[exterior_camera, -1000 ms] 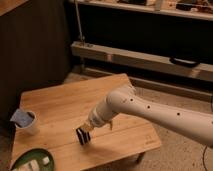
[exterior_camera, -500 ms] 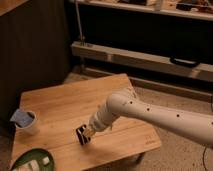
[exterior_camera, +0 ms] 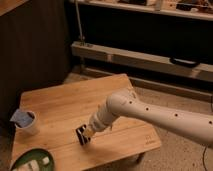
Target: Knock the eraser over
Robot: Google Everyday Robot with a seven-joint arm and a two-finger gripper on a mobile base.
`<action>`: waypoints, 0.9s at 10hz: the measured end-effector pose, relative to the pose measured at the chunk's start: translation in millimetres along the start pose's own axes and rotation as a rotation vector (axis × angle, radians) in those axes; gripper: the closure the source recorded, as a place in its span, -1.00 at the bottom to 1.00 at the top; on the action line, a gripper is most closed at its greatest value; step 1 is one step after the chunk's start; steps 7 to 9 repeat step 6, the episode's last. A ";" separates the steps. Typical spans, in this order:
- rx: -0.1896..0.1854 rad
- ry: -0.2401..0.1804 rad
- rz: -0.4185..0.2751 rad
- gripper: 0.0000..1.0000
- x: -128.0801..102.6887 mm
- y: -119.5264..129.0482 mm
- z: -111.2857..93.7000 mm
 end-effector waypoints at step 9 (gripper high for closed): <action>-0.029 0.196 -0.200 0.94 55.5 17.9 24.5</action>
